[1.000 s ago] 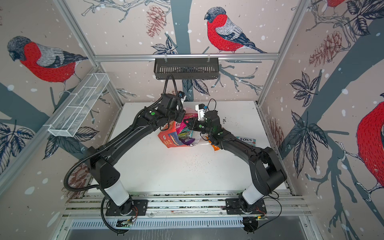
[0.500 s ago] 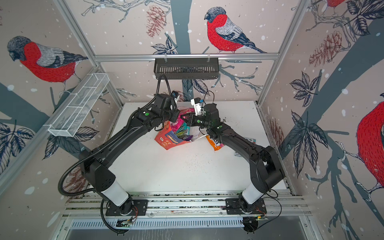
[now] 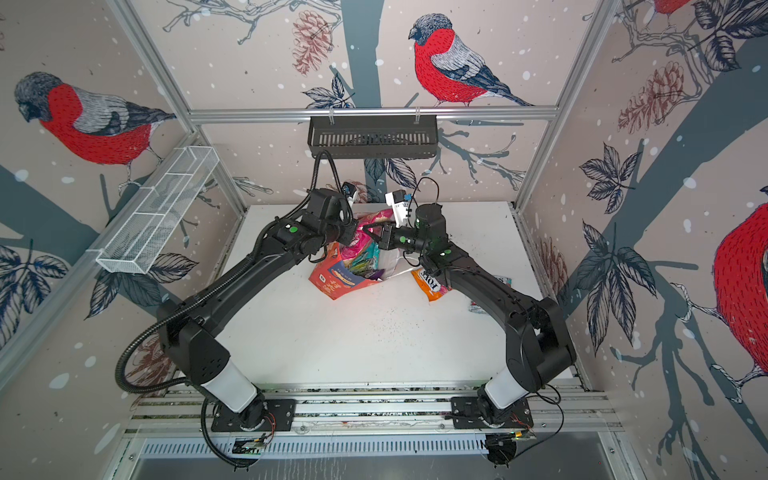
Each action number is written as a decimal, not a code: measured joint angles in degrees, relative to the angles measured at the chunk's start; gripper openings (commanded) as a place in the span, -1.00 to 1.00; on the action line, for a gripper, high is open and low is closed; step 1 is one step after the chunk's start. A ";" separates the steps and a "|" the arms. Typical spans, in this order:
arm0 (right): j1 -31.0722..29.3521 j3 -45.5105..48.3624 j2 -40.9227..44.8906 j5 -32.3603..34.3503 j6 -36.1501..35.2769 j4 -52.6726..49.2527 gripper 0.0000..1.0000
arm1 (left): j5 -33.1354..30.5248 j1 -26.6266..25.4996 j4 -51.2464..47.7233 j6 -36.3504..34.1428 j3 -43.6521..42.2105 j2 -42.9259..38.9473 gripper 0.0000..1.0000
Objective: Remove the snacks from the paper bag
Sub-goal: 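Grasp the pink Lay's chips packet with the right gripper and pull it out, then carry the pink Lay's packet away from the bag with the right gripper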
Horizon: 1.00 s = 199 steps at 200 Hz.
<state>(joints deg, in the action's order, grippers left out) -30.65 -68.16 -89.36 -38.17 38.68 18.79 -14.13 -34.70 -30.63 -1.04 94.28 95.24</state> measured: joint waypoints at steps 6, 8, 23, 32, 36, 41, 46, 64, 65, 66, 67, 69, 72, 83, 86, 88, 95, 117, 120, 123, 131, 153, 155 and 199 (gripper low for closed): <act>0.07 0.02 0.04 -0.39 0.04 0.31 -0.98 | 0.00 0.00 0.02 0.00 -0.07 -0.04 -1.00; 0.09 0.02 0.07 -0.48 0.07 0.46 -0.98 | 0.00 0.02 0.02 0.00 -0.07 -0.07 -1.00; 0.11 0.13 0.28 -1.07 0.15 1.09 -0.98 | -0.02 0.02 0.02 0.00 -0.11 -0.15 -1.00; 0.20 0.26 0.57 -1.44 0.15 1.46 -0.98 | -0.07 0.02 0.02 0.00 -0.17 -0.20 -1.00; 0.26 0.28 0.70 -1.68 0.15 1.49 -0.98 | -0.09 0.02 0.02 -0.02 -0.20 -0.24 -1.00; 0.37 0.33 0.90 -1.86 0.15 1.68 -0.98 | -0.11 0.02 0.02 -0.02 -0.26 -0.26 -1.00; 0.48 0.39 1.09 -2.05 0.15 1.88 -0.97 | -0.22 0.02 0.04 -0.02 -0.31 -0.28 -1.00; 1.09 0.70 2.03 -2.34 0.20 2.34 -0.97 | -0.68 0.02 0.11 -0.04 -0.55 -0.39 -1.00; 1.14 0.70 2.08 -2.34 0.20 2.36 -0.98 | -0.70 0.02 0.11 -0.04 -0.57 -0.39 -1.00; 1.20 0.72 2.16 -2.38 0.22 2.40 -0.97 | -0.72 0.02 0.11 -0.04 -0.57 -0.42 -1.00; 1.22 0.72 2.21 -2.40 0.22 2.45 -0.98 | -0.72 0.02 0.11 -0.04 -0.59 -0.42 -1.00; 1.31 0.74 2.34 -2.45 0.26 2.60 -0.98 | -0.79 0.02 0.13 -0.04 -0.61 -0.44 -1.00; 1.44 0.81 2.51 -2.47 0.33 2.80 -0.97 | -0.83 0.02 0.13 -0.04 -0.66 -0.46 -1.00; 1.90 1.01 3.17 -2.71 0.42 3.56 -0.97 | -0.85 0.02 0.20 -0.04 -0.79 -0.55 -1.00; 1.99 1.03 3.37 -2.84 0.39 3.82 -0.98 | -0.85 0.02 0.22 -0.04 -0.83 -0.59 -1.00; 2.05 1.05 3.48 -2.89 0.42 3.98 -0.97 | -0.85 0.02 0.22 -0.04 -0.85 -0.61 -1.00; 2.29 1.09 3.82 -3.15 0.39 4.63 -0.98 | -0.85 0.02 0.24 -0.04 -0.94 -0.68 -1.00; 2.73 1.33 4.76 -3.76 0.46 6.97 -0.97 | -0.83 0.02 0.20 -0.02 -1.18 -0.83 -1.00; 2.82 1.42 4.85 -3.80 0.57 7.28 -0.98 | -0.83 0.02 0.20 -0.02 -1.22 -0.87 -1.00; 2.86 1.46 4.92 -3.89 0.59 7.52 -0.98 | -0.83 0.02 0.20 -0.02 -1.27 -0.92 -1.00; 3.08 1.79 5.07 -4.20 0.66 8.33 -0.97 | -0.85 0.02 0.20 -0.02 -1.31 -0.94 -1.00; 3.67 2.75 5.40 -4.90 1.95 10.19 -0.97 | -0.85 0.02 0.20 -0.02 -1.53 -1.03 -1.00; 3.72 2.80 5.44 -4.96 2.01 10.29 -0.97 | -0.85 0.02 0.24 -0.02 -1.60 -1.03 -1.00; 4.59 2.23 7.67 -6.21 3.17 12.07 -0.97 | -0.83 0.02 0.83 -0.11 -2.14 -1.25 -1.00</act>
<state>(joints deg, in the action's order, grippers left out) -26.06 -65.93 -81.69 -44.38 41.85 30.85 -14.96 -34.68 -29.80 -1.15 92.14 94.00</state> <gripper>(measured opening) 0.052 0.049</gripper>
